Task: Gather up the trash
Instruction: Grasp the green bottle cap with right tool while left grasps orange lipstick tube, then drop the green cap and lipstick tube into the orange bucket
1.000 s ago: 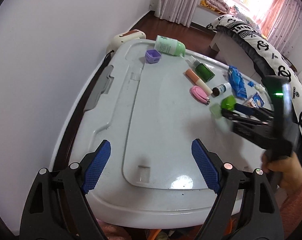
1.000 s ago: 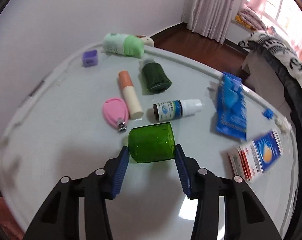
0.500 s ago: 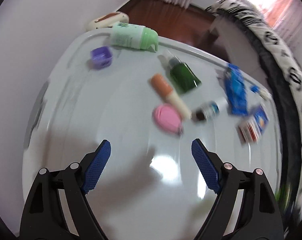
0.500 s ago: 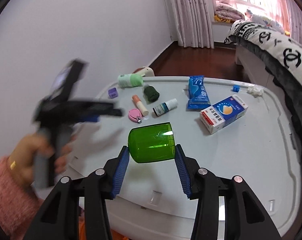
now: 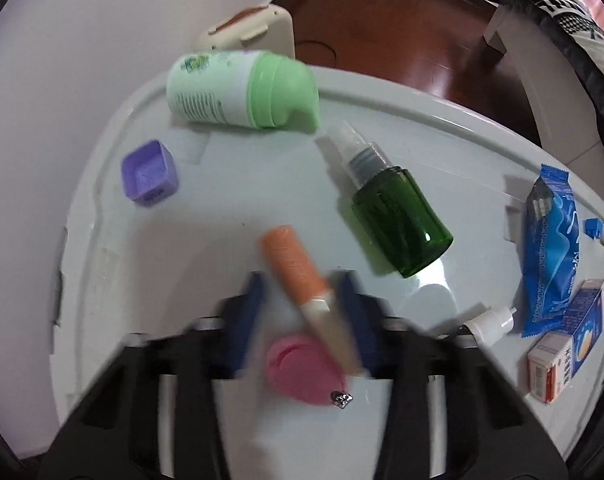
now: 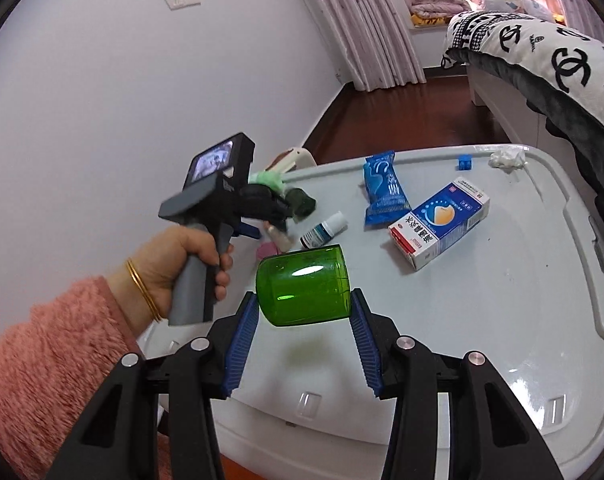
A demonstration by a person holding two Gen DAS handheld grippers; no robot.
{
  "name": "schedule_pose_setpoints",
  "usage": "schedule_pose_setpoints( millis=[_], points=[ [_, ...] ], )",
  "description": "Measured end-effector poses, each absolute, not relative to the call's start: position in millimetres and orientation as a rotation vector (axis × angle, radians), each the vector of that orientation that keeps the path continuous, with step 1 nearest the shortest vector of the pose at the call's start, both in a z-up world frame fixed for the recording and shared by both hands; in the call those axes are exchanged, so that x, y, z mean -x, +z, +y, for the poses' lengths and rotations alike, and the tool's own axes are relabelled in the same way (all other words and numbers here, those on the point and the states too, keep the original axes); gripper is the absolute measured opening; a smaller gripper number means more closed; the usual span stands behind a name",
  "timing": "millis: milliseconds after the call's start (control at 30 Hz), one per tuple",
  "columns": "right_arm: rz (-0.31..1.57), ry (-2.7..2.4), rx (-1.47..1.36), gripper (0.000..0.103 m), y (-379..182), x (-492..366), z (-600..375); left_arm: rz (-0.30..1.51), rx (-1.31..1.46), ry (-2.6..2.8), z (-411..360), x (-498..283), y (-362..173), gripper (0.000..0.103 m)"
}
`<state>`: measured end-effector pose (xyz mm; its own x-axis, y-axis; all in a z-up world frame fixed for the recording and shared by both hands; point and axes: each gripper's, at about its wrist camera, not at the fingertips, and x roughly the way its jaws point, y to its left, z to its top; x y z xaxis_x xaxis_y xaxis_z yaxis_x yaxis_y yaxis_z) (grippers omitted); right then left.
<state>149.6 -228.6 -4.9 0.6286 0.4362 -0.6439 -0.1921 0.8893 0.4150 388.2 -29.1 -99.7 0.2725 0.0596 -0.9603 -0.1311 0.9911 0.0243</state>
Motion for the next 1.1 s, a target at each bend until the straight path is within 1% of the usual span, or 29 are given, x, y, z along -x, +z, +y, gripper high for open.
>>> schedule_pose_setpoints(
  millis=[33, 100, 200, 267, 367, 433, 500, 600, 700, 833, 967, 1100],
  points=[
    [0.814, 0.366, -0.327, 0.046, -4, -149, -230, 1.294, 0.080, 0.111, -27, -385, -99, 0.023],
    [0.811, 0.361, -0.335, 0.046, -3, -150, -231, 1.304, 0.120, 0.087, -18, -379, -98, 0.020],
    [0.803, 0.356, -0.324, 0.046, -2, -149, -229, 1.263, 0.199, 0.049, 2, -365, -83, 0.019],
    [0.795, 0.354, -0.299, 0.046, -1, -147, -225, 1.212, 0.203, 0.006, 12, -344, -59, 0.018],
    [0.797, 0.362, -0.285, 0.046, -2, -145, -219, 1.122, 0.194, -0.050, 26, -302, -23, 0.018],
    [0.797, 0.369, -0.266, 0.046, -1, -141, -213, 1.057, 0.149, -0.063, 31, -262, 1, 0.018],
    [0.794, 0.375, -0.243, 0.046, 0, -135, -205, 1.024, 0.117, -0.086, 30, -228, 14, 0.018],
    [0.803, 0.390, -0.227, 0.046, 3, -123, -191, 1.037, 0.092, -0.140, 32, -180, 18, 0.018],
    [0.827, 0.386, -0.197, 0.046, 5, -103, -175, 1.064, 0.012, -0.167, 25, -142, 5, 0.018],
    [0.917, 0.381, -0.178, 0.046, -9, -67, -156, 1.166, -0.057, -0.221, 21, -91, -33, 0.018],
    [1.051, 0.349, -0.140, 0.047, -41, -29, -139, 1.275, -0.062, -0.247, 16, -55, -80, 0.018],
    [1.174, 0.317, -0.181, 0.047, -80, -12, -139, 1.378, -0.079, -0.243, 14, -37, -134, 0.019]
  ],
)
